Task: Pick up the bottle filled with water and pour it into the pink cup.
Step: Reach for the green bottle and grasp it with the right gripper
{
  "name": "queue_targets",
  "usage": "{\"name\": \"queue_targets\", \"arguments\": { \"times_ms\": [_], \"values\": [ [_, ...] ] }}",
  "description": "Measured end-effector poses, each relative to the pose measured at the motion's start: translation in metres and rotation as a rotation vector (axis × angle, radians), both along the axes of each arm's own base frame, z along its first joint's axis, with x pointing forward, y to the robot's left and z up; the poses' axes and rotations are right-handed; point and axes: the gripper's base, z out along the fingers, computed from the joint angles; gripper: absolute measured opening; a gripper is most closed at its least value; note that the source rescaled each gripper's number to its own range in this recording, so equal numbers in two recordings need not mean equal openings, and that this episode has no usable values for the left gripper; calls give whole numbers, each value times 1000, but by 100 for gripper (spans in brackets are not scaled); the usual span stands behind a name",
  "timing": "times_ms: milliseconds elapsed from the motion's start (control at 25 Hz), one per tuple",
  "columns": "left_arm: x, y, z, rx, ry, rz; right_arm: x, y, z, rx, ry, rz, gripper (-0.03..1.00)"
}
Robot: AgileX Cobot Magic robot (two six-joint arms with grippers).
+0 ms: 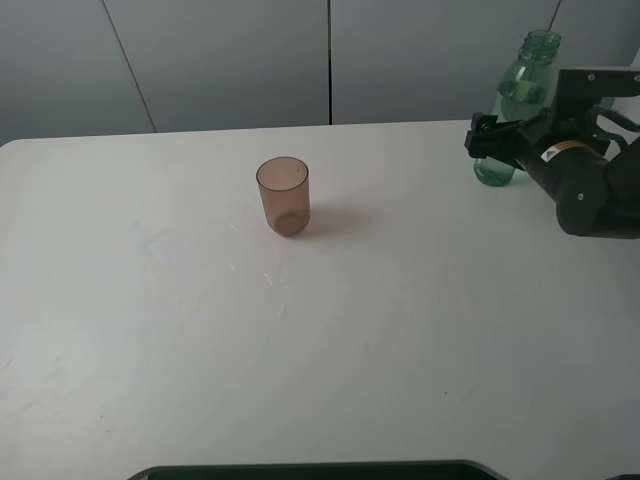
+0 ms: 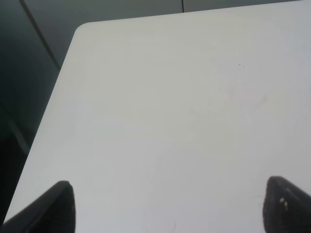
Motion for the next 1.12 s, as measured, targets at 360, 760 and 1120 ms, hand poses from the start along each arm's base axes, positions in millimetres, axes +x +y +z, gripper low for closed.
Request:
{"name": "queue_targets", "arguments": {
  "times_ms": [360,760,1120],
  "values": [
    [0,0,0,0,0,0,27,1,-13,-8,-6,-35,100],
    [0,0,0,0,0,0,50,-6,-22,0,-14,-74,100],
    [0,0,0,0,0,0,55,-8,-19,1,-27,-79,100]
  ]
}}
